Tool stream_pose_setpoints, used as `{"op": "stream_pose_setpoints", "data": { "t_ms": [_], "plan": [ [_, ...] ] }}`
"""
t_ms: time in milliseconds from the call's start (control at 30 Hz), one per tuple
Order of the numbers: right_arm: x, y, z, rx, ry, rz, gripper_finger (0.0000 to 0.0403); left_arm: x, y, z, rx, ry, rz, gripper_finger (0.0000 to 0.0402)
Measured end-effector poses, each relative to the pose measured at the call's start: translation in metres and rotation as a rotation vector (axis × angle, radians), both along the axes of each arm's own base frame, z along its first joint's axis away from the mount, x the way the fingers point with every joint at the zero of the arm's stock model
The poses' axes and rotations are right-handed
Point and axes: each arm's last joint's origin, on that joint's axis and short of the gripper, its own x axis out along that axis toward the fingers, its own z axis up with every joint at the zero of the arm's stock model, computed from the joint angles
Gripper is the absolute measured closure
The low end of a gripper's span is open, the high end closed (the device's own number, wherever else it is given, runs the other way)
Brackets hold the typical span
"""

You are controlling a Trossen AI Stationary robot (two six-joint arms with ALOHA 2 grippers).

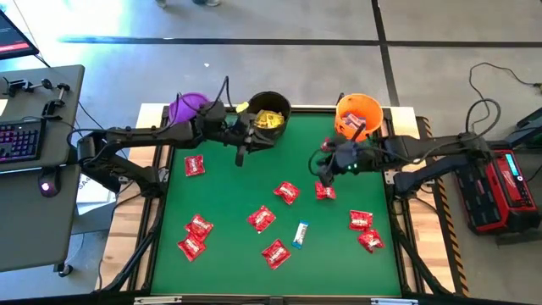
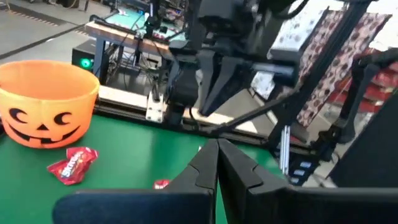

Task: Sort candy by brand, put in halloween buckets
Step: Put the blue chocolate bar into the orange bucket

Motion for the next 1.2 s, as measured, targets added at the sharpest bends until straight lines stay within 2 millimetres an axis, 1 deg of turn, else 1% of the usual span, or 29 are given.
{"op": "stream_pose_setpoints", "data": {
  "t_ms": [167,367,533,700,833,1000,1200],
  "plan": [
    [0.009,0.027,-0.012,0.079,0.007,-0.027,0.0403,-0.001,-0.007,-0.016,0.003,0.046,0.014,0.0401],
    [0.031,0.057,-0.041,0.175,0.063,-0.083,0.0403,-0.003,-0.014,-0.027,0.004,0.070,-0.004,0.0401],
    [0.043,0.080,-0.061,0.276,0.078,-0.144,0.0403,-0.003,-0.020,-0.026,0.020,0.066,-0.035,0.0401],
    [0.045,0.096,-0.073,0.378,0.098,-0.221,0.0394,-0.004,-0.021,-0.025,0.052,0.059,-0.044,0.0401],
    [0.044,0.102,-0.083,0.433,0.161,-0.278,0.0367,-0.004,-0.020,-0.025,0.046,0.061,-0.039,0.0401],
    [0.048,0.107,-0.096,0.515,0.264,-0.291,0.0313,-0.004,-0.020,-0.026,0.049,0.066,-0.040,0.0401],
    [0.047,0.109,-0.102,0.575,0.335,-0.318,0.0253,-0.004,-0.020,-0.026,0.052,0.067,-0.033,0.0401]
  ]
}}
